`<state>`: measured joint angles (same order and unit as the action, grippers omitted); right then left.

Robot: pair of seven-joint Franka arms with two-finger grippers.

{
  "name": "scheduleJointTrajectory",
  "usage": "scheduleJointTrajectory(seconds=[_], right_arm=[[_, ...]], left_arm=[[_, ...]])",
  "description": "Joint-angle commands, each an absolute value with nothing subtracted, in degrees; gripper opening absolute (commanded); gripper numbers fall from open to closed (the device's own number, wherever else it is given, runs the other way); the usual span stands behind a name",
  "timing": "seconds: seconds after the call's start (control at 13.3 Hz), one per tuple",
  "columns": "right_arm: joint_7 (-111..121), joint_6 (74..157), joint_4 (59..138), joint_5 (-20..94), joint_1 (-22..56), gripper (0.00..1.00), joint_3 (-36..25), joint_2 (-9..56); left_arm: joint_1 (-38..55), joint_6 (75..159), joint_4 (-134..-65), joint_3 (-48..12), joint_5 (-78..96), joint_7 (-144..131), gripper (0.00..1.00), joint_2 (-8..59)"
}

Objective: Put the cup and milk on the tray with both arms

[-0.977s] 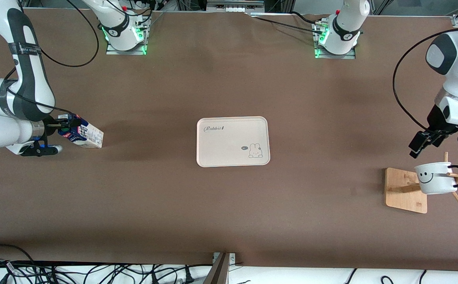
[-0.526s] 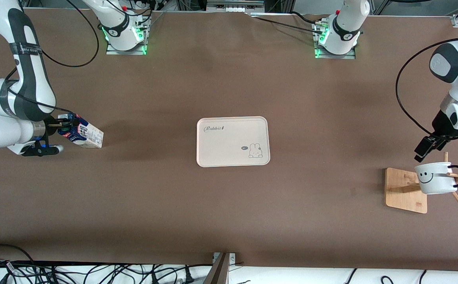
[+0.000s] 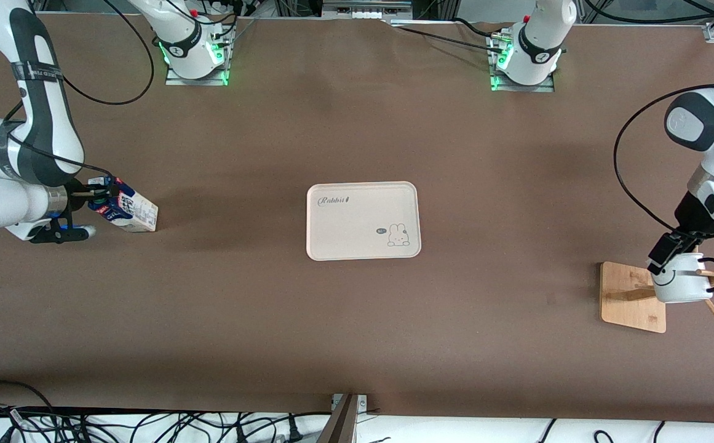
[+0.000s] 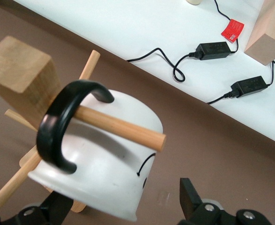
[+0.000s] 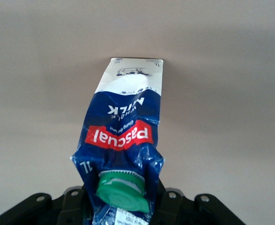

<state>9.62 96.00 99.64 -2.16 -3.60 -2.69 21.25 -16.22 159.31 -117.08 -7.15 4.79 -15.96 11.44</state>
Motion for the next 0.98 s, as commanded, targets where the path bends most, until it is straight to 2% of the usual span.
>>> scheduleJointTrajectory(seconds=[0.0, 0.08, 0.15, 0.23, 0.38, 0.75, 0.9], right_arm=[[11.7, 93.6, 100.5, -2.1, -3.9, 0.46, -2.3, 16.9], [11.9, 92.1, 100.5, -1.8, -3.9, 0.46, -2.2, 15.6], [11.9, 90.4, 100.5, -0.5, -3.9, 0.46, -1.3, 13.9], [11.8, 88.8, 100.4, 1.8, -3.9, 0.46, -0.4, 12.2], [10.9, 87.2, 100.4, 6.0, -3.8, 0.46, 1.5, 10.5], [-0.3, 91.9, 99.2, 12.1, -3.6, 0.46, 12.8, 10.3], [-1.5, 95.2, 99.2, 11.8, -2.4, 0.46, 16.4, 10.5]], left_arm=[[-16.1, 159.2, -113.6, -7.5, 6.6, -13.5, 0.74, 13.5], [-16.1, 159.0, -113.7, -7.5, 6.9, -13.5, 0.59, 13.5], [-16.1, 158.9, -113.8, -7.5, 6.9, -13.6, 0.50, 13.4], [-16.1, 158.9, -113.9, -7.5, 6.9, -13.5, 0.45, 13.4], [-16.1, 158.4, -114.0, -7.5, 6.9, -13.5, 0.42, 13.2], [-16.1, 156.8, -113.8, -7.6, 7.0, -13.7, 0.06, 12.7], [-16.2, 155.7, -113.7, -8.7, 6.9, -13.9, 0.00, 12.0]])
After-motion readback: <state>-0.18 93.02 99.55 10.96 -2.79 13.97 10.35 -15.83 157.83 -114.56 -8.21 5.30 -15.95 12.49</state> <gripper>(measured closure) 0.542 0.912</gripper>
